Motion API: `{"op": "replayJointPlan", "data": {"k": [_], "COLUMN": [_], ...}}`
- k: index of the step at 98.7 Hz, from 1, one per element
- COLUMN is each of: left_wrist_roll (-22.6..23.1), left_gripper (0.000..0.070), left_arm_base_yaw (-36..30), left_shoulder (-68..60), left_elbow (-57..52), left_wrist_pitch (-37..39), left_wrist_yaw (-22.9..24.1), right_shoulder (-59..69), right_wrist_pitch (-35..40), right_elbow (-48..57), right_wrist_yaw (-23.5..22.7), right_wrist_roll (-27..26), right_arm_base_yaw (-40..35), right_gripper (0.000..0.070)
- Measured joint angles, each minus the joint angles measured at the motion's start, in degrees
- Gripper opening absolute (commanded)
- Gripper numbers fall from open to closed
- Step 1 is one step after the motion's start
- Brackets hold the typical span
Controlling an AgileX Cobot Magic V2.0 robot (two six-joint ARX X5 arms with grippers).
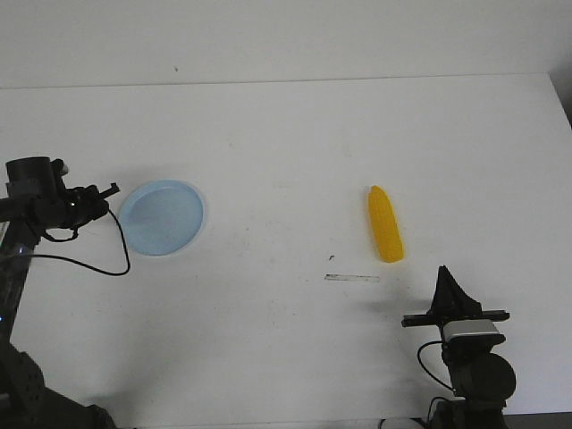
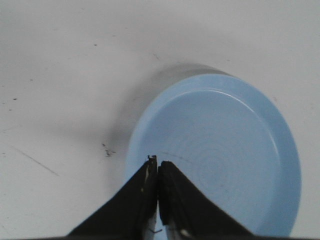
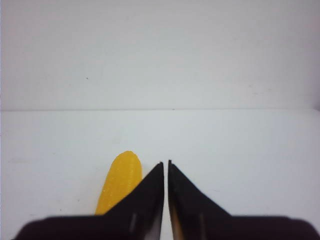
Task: Place corn on plate with both arms
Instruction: 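Reach the left gripper forward to the near rim of the blue plate, then push the blue plate with the left gripper toward the yellow corn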
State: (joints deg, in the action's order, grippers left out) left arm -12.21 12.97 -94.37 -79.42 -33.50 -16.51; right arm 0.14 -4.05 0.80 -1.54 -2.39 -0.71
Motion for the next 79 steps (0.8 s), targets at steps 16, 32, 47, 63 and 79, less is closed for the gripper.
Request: {"op": "replayJointPlan", "data": {"k": [16, 32, 47, 63, 79], "left_wrist_roll": [0.04, 0.22, 0.26, 0.26, 0.26], "left_gripper": [0.0137, 0.031, 0.0369, 0.0367, 0.0271], "left_arm_base_yaw": [1.42, 1.42, 1.4, 0.98, -0.04], "left_shoulder": [-6.03, -9.9, -10.71, -12.13, -12.35], "left_elbow": [-1.44, -1.42, -1.42, -1.42, -1.42], "left_wrist_pitch": [-3.52, -5.64, -5.25, -4.22, -3.34], "left_wrist_yaw": [-1.62, -3.32, -3.37, -3.34, -3.37], "right_shoulder": [0.0, 0.0, 0.0, 0.0, 0.0], "right_wrist_pitch": [-0.02, 0.0, -0.02, 0.0, -0.02], "right_elbow": [0.0, 0.0, 0.0, 0.0, 0.0], "right_wrist_yaw": [0.0, 0.0, 0.0, 0.0, 0.0], "right_wrist_roll": [0.0, 0.0, 0.02, 0.0, 0.0], "right_arm_base_yaw": [0.0, 0.0, 0.0, 0.0, 0.0], "right_gripper": [0.0013, 0.0013, 0.0013, 0.0013, 0.0013]}}
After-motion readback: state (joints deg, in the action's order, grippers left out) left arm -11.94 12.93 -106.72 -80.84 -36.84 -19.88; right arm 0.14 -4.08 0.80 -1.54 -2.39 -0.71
